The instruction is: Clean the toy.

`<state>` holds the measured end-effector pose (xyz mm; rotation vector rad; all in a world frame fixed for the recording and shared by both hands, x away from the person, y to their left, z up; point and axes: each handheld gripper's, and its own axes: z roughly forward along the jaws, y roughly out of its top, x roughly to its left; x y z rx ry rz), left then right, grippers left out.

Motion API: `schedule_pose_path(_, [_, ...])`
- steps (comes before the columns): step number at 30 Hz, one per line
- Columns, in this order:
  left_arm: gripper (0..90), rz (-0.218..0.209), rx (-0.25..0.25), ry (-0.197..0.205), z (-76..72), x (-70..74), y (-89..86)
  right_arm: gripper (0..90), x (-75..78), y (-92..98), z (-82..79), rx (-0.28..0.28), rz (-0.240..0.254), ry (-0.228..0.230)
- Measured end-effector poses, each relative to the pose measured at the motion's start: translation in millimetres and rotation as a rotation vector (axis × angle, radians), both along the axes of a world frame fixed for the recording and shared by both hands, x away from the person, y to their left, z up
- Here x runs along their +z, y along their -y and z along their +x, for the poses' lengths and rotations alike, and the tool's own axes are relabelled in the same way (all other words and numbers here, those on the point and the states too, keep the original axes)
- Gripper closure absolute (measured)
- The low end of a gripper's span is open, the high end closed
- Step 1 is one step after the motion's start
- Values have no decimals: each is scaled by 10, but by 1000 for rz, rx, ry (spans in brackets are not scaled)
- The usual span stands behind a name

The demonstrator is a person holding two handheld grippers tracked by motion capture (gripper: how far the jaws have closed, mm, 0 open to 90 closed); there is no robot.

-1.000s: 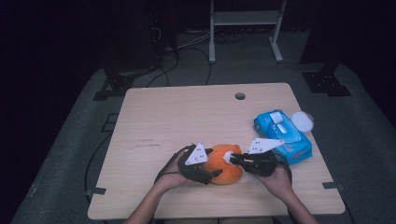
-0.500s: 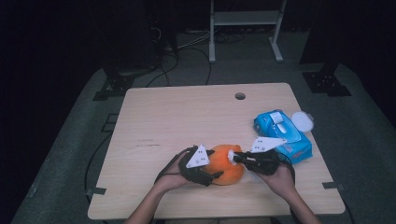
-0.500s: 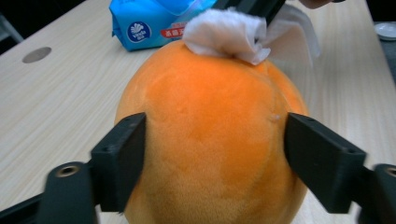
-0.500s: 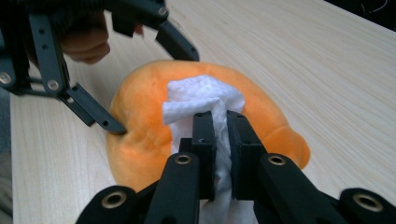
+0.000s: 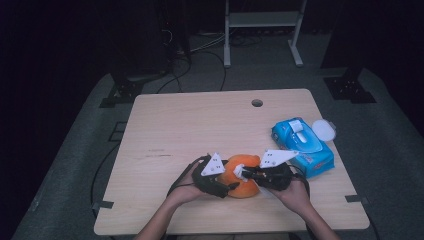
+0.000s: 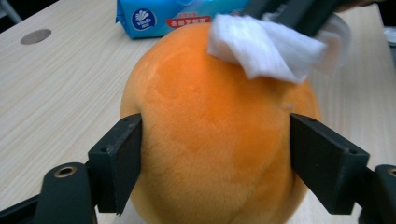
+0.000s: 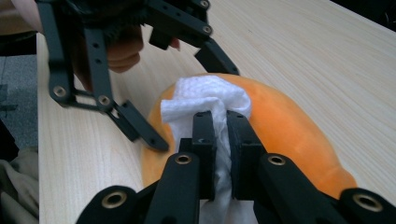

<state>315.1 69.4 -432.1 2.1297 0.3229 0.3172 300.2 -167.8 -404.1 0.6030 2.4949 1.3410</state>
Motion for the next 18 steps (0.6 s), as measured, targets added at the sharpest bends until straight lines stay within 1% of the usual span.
schedule_pose_path(2, [227,-5,-15,-6,6,-2,-42,819,2,67,29,-21,0,1])
schedule_pose_path(3, [222,-7,-21,-9,6,-6,-49,819,-4,115,49,-42,-13,10])
schedule_pose_path(4, [207,-13,-25,-15,16,-8,-58,820,-14,157,68,-57,-15,11])
schedule_pose_path(5, [181,-21,-10,-24,37,-8,-64,819,-35,235,100,-78,-7,-3])
schedule_pose_path(6, [145,-39,18,-43,65,-15,-64,820,-52,283,115,-95,-7,-10])
schedule_pose_path(8, [84,-64,67,-79,124,-47,-76,820,-79,329,135,-115,-20,-7])
schedule_pose_path(10, [64,-77,83,-118,154,-87,-74,819,-84,335,140,-114,-12,-15])
schedule_pose_path(11, [70,-73,68,-127,150,-95,-70,820,-79,317,132,-111,-13,-13])
schedule_pose_path(12, [136,-71,57,-110,128,-95,-61,820,-71,291,122,-105,-13,-11])
schedule_pose_path(13, [221,-67,58,-91,111,-78,-57,820,-49,220,91,-87,-14,-2])
schedule_pose_path(14, [250,-65,61,-86,104,-57,-55,819,-37,189,73,-79,-12,0])
schedule_pose_path(15, [250,-65,59,-69,88,-13,-48,819,-37,189,73,-79,-12,0])
schedule_pose_path(16, [271,-57,56,-47,70,15,-39,819,-9,138,39,-61,0,5])
schedule_pose_path(17, [280,-44,46,-11,30,52,-14,819,12,108,15,-53,2,16])
schedule_pose_path(18, [286,-25,32,15,0,77,-1,819,47,66,-16,-37,11,31])
